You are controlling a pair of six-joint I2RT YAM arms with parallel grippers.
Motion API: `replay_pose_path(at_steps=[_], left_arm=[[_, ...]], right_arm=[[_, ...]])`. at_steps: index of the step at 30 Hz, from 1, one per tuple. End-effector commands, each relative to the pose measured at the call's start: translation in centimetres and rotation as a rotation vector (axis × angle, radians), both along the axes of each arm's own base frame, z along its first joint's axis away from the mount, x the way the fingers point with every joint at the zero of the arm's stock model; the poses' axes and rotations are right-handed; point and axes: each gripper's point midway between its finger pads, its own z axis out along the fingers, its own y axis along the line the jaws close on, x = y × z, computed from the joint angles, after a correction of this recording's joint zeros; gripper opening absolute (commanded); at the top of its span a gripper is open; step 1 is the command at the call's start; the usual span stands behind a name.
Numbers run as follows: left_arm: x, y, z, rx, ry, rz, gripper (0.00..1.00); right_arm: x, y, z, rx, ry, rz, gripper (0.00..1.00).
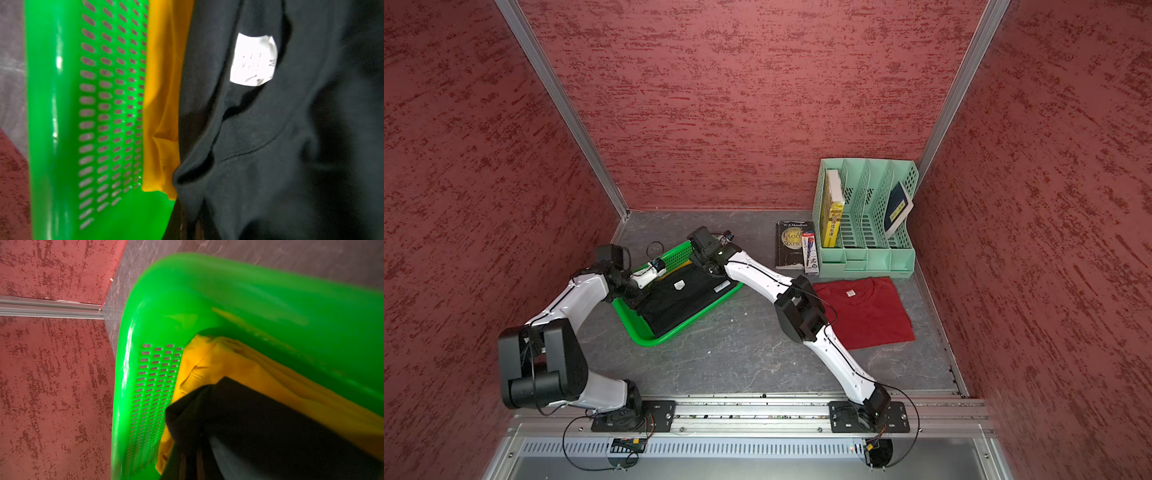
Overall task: Put the folded t-shirts into the basket
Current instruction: Place the T-shirt in the bin.
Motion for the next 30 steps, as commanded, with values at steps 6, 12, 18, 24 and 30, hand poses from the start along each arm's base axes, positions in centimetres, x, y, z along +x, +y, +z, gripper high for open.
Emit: replay_pose_path(at_steps=[6,12,18,24,30], left_arm=[[2.9,2.2,-0.3,0.064,-0.029,0.08,0.0],[3.6,2.3,-0.9,0.069,-0.032,0.104,0.0],[3.1,1.1,1.2,0.013,-0.1,0.086,0.0],[2.3,0.0,2.1,-0.07,-0.105,0.079,0.0],[1.7,0.6,-1.3,-0.054,0.002,0.093,0.0]], right_arm=[[3.2,-0.9,4.0,0.068,-0.106,-0.075,0.0],[3.5,-0.4,4.4,0.097,-0.121,-0.061,0.0],[3.3,-0.6,5.8,0.104,-0.143,-0.054,0.0],[3.7,-0.2,6.5,0.14,-0.162,-0.046,0.0],[3.9,0.0,5.5,0.134,-0.159,-0.037,0.08]])
